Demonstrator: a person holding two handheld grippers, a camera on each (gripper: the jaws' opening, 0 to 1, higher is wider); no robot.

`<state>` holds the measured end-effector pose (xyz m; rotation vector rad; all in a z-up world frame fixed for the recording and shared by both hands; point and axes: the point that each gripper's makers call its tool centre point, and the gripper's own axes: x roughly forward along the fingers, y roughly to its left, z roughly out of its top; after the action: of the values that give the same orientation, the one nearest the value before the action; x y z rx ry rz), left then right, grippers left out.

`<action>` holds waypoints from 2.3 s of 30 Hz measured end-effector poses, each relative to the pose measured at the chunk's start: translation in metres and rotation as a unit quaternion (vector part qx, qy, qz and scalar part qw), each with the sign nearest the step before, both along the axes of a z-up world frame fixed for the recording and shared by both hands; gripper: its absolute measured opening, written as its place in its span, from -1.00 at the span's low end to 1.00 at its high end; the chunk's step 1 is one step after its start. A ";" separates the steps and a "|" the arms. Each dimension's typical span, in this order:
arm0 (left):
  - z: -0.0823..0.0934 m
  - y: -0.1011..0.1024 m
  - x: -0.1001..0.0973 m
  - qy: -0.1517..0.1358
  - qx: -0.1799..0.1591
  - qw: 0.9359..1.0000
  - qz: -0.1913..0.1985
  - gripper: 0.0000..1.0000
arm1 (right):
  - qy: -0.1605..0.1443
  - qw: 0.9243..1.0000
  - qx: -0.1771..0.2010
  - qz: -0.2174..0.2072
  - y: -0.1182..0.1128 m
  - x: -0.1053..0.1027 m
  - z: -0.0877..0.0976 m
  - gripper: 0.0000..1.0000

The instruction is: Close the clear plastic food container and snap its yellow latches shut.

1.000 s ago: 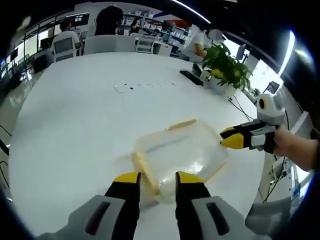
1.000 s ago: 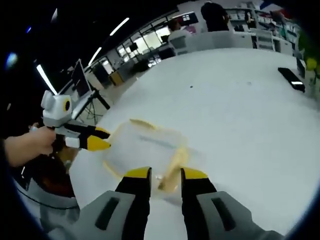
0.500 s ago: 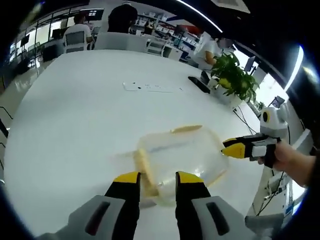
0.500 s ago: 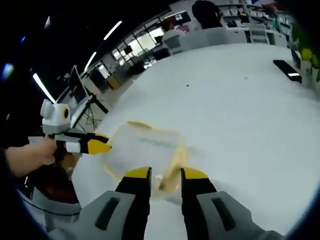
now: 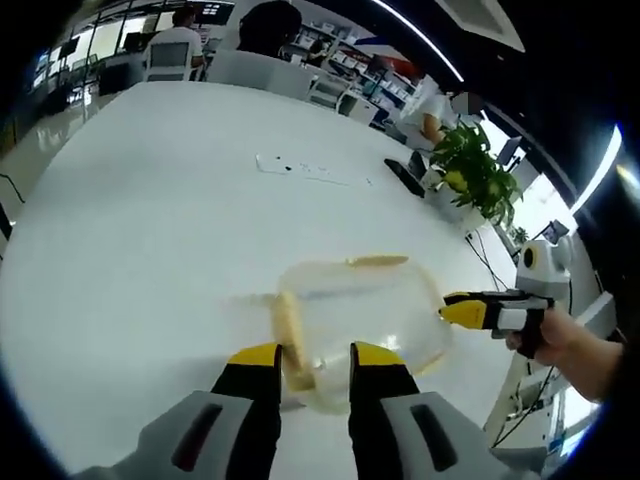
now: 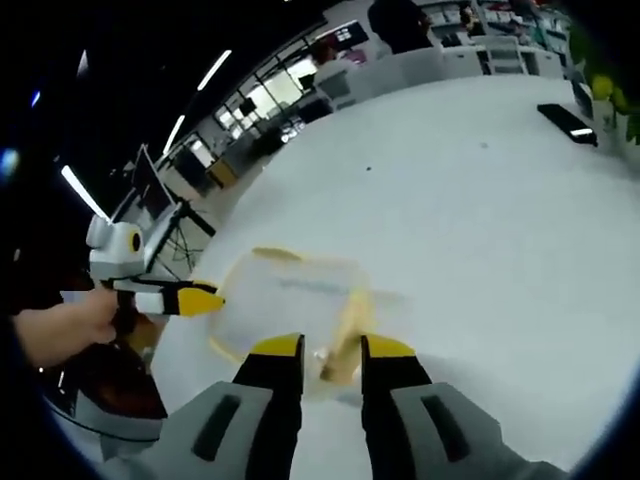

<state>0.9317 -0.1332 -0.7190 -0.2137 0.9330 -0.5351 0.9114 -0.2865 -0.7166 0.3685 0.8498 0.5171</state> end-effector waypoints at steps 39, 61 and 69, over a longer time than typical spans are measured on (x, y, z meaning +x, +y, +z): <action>0.002 -0.007 0.003 -0.021 0.034 0.995 -0.090 -0.56 | -0.002 0.999 0.007 0.032 0.008 0.002 -0.001 -0.54; 0.030 -0.048 0.001 -0.134 0.120 0.946 -0.268 -0.54 | -0.074 0.991 -0.040 0.103 0.030 0.015 0.021 -0.59; 0.025 -0.060 -0.002 -0.135 0.120 0.937 -0.299 -0.55 | -0.085 0.988 -0.050 0.119 0.036 0.019 0.017 -0.67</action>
<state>0.9296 -0.1932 -0.6940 0.3748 0.7750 -0.9758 0.9303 -0.2504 -0.6994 0.1282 0.7553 0.7137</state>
